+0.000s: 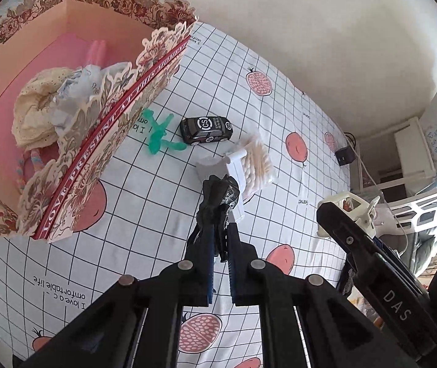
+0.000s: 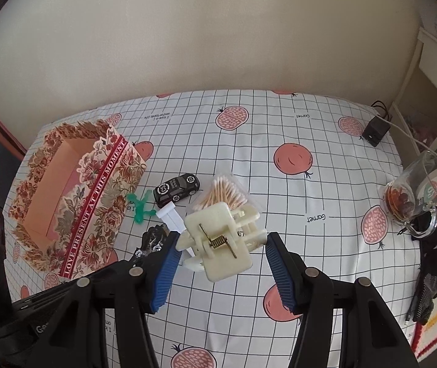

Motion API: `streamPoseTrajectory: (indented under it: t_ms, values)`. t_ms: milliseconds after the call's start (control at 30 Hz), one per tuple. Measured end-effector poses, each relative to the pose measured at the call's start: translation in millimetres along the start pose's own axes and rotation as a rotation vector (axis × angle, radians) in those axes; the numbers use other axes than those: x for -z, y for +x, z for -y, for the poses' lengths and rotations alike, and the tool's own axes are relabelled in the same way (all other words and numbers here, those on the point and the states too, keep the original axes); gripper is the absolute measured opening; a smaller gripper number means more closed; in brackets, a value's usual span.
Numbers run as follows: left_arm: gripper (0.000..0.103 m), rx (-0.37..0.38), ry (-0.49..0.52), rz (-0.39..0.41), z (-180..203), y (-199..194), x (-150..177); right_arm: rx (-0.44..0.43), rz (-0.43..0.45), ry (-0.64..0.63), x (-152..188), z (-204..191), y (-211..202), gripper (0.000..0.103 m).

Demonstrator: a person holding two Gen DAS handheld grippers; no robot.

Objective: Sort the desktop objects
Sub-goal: 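Lift the clip and action figure and carry both over the gift box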

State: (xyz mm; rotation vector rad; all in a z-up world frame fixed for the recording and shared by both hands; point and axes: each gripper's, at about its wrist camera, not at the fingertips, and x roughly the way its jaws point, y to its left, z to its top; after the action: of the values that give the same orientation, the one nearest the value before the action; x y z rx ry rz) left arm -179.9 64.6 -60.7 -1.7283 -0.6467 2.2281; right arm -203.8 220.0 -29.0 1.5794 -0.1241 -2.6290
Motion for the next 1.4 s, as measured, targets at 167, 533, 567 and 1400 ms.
streamPoseTrajectory:
  t_ms: [167,533,567,1400]
  values:
    - [0.008,0.015,0.01,0.056,-6.5,-30.3,7.8,-0.018,0.053,0.016,-3.5,-2.1,-12.9,0.06]
    - [0.008,0.039,0.047,0.211,10.0,-70.9,-5.1,-0.071,0.177,0.025,-6.1,-16.0,-38.3,0.06]
    - [0.007,0.036,0.045,0.225,8.6,-74.8,-6.5,-0.075,0.183,0.025,-6.6,-17.5,-39.5,0.06]
    - [0.007,0.062,-0.192,0.392,-73.9,-140.8,-37.1,-0.168,0.191,-0.042,-2.6,-92.6,-30.1,0.06]
